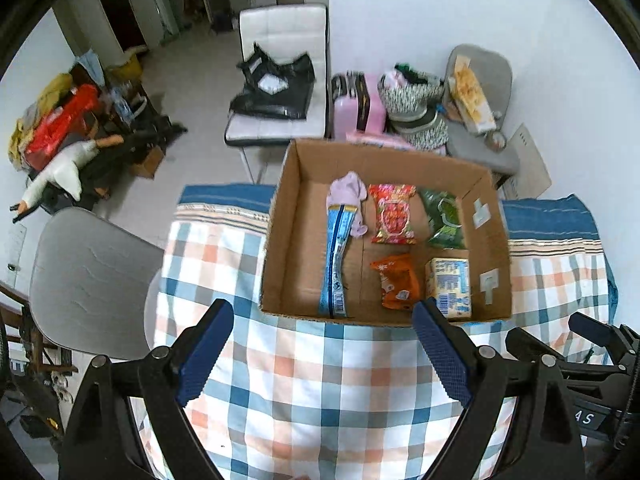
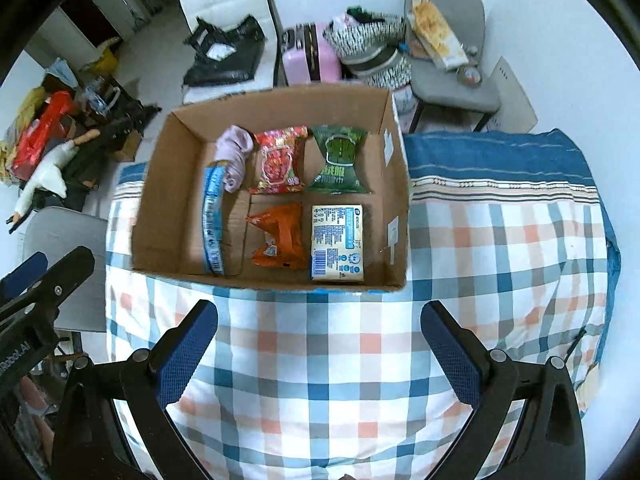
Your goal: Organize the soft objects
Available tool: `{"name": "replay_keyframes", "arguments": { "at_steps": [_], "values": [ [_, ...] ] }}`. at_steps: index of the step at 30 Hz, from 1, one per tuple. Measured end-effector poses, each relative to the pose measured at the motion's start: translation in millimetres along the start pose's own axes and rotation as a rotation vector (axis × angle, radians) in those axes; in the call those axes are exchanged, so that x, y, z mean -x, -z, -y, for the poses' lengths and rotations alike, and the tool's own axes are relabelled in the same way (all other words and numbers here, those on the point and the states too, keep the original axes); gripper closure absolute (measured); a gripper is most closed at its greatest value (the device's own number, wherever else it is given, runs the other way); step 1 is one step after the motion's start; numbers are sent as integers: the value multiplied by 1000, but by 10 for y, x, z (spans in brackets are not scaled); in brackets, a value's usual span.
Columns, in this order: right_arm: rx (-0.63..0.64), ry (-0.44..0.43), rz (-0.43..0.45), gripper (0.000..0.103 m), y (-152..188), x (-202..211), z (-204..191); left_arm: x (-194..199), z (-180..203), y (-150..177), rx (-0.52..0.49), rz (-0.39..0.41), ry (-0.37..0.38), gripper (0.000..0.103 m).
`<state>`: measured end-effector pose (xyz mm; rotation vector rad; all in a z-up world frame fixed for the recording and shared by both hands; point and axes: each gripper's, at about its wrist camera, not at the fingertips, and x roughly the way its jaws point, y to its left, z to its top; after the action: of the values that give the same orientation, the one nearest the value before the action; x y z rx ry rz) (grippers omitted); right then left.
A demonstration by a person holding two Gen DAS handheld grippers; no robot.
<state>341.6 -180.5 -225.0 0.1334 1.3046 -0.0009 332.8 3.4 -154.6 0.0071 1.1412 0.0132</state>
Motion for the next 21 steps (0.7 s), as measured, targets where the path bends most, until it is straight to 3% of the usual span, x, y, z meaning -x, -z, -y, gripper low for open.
{"name": "replay_keyframes", "arguments": {
  "at_steps": [11, 21],
  "values": [
    [28, -12, 189, 0, 599, 1137, 11, 1103, -13, 398, -3, 183, -8, 11],
    [54, -15, 309, 0, 1054, 1952, -2, 1718, -24, 724, 7, 239, 9, 11]
  ]
}}
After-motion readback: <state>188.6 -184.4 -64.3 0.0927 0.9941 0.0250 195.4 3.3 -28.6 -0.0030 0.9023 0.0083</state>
